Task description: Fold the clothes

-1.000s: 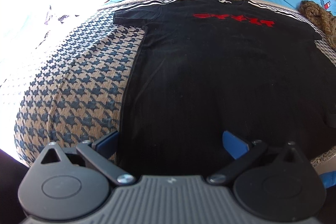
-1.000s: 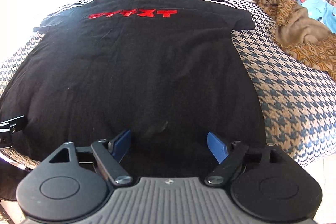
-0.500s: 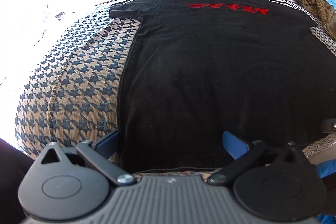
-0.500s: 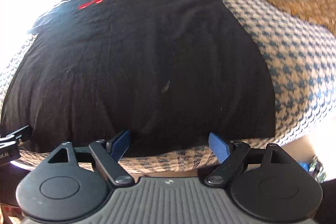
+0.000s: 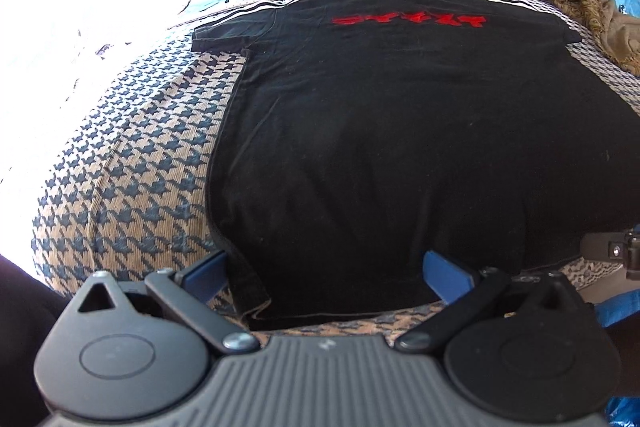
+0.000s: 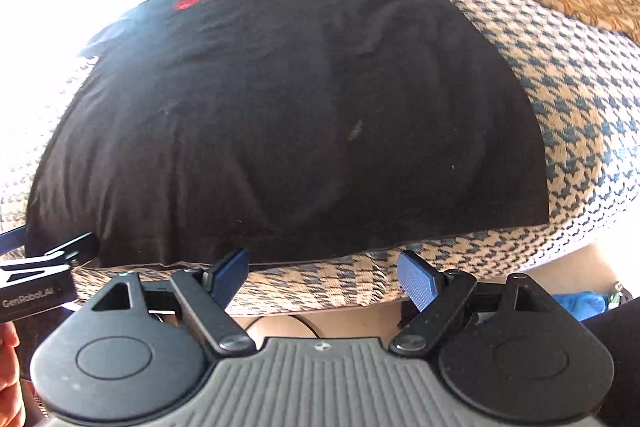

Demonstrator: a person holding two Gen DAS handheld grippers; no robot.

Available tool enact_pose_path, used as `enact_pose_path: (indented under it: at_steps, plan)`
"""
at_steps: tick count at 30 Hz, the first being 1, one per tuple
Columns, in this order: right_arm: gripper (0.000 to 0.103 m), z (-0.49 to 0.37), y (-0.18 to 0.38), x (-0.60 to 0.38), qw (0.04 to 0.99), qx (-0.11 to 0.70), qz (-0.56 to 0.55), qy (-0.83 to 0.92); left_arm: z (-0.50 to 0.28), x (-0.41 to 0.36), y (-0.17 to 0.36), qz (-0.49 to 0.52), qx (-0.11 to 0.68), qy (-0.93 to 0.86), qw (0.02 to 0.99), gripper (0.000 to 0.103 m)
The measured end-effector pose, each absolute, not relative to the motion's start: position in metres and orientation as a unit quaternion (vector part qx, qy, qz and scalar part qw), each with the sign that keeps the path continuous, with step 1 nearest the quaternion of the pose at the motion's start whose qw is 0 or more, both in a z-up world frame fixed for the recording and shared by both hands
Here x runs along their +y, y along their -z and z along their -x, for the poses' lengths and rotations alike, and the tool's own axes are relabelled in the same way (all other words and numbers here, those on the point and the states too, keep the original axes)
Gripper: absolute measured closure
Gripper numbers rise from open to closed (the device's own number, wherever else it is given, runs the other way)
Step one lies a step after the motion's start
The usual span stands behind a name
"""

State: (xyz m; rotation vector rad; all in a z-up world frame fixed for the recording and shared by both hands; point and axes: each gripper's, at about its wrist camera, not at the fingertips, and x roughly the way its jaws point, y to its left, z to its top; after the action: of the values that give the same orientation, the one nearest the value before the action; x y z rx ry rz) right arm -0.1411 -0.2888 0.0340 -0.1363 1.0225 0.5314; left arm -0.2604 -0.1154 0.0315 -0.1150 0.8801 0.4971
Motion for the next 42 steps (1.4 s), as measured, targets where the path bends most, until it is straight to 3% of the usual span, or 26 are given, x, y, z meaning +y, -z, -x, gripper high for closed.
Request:
enact_pose_path:
  at_steps: [15, 22, 26, 32, 42]
  plan:
    - [0.023, 0.133, -0.057, -0.286, 0.868, 0.422, 0.034, -0.259, 0.22, -0.108, -0.048, 0.086, 0.41, -0.224, 0.88, 0.0]
    - [0.056, 0.122, -0.066, -0.278, 0.867, 0.412, 0.048, -0.277, 0.196, -0.096, -0.054, 0.092, 0.411, -0.22, 0.88, 0.0]
    - [0.062, 0.102, -0.075, -0.273, 0.857, 0.415, 0.035, -0.304, 0.181, -0.084, -0.061, 0.091, 0.41, -0.215, 0.882, 0.0]
    - [0.064, 0.055, -0.094, -0.272, 0.869, 0.385, 0.037, -0.308, 0.152, -0.067, -0.069, 0.079, 0.408, -0.214, 0.884, 0.0]
    - [0.063, 0.001, -0.088, -0.266, 0.865, 0.421, 0.016, -0.272, 0.109, -0.048, -0.067, 0.086, 0.417, -0.219, 0.878, 0.0]
